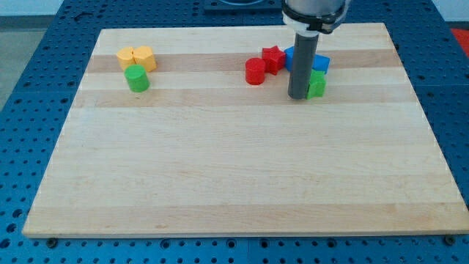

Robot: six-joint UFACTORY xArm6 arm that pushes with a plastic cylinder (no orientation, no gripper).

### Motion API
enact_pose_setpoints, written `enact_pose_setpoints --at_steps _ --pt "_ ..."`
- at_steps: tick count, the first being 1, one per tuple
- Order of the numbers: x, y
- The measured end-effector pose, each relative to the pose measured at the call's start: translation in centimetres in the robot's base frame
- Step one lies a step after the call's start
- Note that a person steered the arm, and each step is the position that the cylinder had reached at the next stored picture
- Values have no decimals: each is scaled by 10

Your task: Push the green circle towards center

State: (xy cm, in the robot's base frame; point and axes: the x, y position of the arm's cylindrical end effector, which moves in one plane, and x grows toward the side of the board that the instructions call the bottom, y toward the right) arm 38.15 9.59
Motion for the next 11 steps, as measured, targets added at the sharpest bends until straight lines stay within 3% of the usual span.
enact_pose_setpoints --at_steps 2,6,7,9,11 --pt "9 -28" --pt "15 -318" --pt "1 -358" --pt "-44 -384" --pt "-27 -322"
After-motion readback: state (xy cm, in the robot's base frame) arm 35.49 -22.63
